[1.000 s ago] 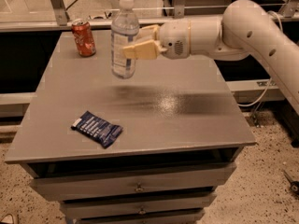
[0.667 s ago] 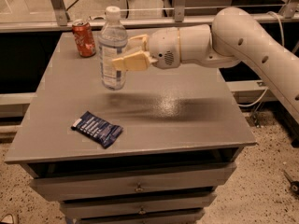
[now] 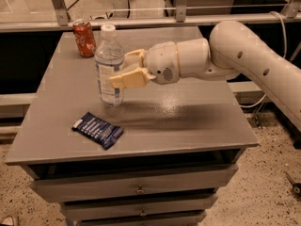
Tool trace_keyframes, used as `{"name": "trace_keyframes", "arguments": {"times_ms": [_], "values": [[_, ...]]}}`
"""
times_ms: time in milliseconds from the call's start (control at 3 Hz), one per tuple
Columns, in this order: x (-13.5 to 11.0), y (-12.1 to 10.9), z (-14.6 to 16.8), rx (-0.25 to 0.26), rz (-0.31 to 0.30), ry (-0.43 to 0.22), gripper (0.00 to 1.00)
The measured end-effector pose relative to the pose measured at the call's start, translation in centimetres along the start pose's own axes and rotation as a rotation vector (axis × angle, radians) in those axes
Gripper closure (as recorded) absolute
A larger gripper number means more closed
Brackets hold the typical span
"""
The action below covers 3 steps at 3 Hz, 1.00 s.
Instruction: Move blue plastic bottle near rxbar blueberry
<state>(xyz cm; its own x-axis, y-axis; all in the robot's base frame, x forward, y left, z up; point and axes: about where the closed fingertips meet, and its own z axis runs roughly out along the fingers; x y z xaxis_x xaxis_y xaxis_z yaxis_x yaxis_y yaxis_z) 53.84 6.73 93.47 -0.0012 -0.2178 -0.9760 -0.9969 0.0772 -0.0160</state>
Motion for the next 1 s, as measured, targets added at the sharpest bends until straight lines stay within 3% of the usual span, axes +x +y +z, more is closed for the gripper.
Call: {"name": "trace_keyframes", "arguments": {"times_ms": [333,667,1000], "values": [[1.1,0.8,-0.2,-0.019,0.002,0.022,1.0],[1.9,1.9,0.1,-0.052,0.009,0.041,0.85],[2.6,2.8,0.5,-0.077,0.023,0.048,0.62]]}}
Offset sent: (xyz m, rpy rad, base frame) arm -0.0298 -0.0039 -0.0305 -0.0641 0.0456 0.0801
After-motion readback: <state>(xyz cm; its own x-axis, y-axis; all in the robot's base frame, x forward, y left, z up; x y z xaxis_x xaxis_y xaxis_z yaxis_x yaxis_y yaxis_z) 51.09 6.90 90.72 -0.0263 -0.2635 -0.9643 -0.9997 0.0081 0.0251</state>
